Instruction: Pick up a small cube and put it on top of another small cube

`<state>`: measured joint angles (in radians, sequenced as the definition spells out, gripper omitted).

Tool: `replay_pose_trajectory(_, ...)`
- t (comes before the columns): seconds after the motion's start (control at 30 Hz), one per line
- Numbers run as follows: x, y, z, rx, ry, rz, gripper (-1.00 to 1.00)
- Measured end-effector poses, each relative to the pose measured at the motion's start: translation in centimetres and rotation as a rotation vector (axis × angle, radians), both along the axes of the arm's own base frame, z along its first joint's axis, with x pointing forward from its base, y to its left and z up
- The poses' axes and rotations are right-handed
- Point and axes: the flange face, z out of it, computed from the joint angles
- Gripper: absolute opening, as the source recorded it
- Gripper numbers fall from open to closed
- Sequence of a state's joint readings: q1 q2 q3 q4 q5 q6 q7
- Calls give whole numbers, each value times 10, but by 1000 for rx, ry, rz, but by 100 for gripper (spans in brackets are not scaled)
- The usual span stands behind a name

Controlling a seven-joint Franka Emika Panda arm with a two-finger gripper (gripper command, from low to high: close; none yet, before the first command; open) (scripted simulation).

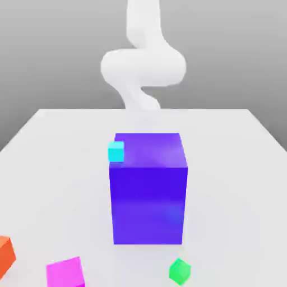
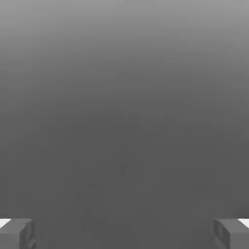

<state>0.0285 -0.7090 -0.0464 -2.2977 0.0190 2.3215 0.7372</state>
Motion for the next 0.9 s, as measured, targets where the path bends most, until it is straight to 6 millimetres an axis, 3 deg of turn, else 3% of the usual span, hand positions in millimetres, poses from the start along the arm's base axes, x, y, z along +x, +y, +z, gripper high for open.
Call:
replay_pose_trajectory(0.23, 80, -32, -100, 6, 181, 98, 0)
replay_pose_trajectory(0.47, 130, -60, -215, -10, 349, 174, 0)
replay_pose_trajectory(0.67, 148, -88, -316, -44, 490, 223, 0)
replay_pose_trajectory(0.9, 143, -121, -429, -116, 654, 283, 0)
